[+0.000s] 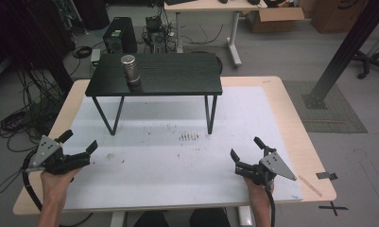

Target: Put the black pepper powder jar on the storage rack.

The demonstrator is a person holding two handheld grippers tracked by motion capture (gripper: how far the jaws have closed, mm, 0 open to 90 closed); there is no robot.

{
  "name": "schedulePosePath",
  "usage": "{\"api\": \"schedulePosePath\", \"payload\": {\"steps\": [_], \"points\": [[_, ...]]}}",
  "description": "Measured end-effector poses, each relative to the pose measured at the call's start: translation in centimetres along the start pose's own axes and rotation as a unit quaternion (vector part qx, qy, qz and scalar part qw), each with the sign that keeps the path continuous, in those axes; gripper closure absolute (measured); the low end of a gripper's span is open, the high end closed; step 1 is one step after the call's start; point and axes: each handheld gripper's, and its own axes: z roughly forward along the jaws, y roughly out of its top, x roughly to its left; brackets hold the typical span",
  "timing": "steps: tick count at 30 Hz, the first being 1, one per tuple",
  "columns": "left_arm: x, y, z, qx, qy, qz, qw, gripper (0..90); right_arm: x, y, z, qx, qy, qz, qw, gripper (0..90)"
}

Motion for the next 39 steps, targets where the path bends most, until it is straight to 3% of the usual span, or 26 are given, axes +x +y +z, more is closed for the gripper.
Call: {"api": "schedulePosePath", "payload": {"steps": [9, 16, 39], "points": [[0.3, -2.1, -1.1, -0.049, 0.014, -0.002, 0.9987, 0.8, 0.0, 0.0, 0.0, 0.0, 0.0, 0.0, 1.0, 4.7], [0.0, -3.3, -1.8, -0.07, 0.015, 0.004, 0.9974, 1.0, 0.0, 0.0, 0.0, -0.001, 0.0, 0.0, 1.0, 4.7], [-0.2, -4.5, -2.3, -0.079, 0.017, 0.001, 0.9967, 0.4, 0.0, 0.0, 0.0, 0.0, 0.0, -0.001, 1.0, 4.9]]}}
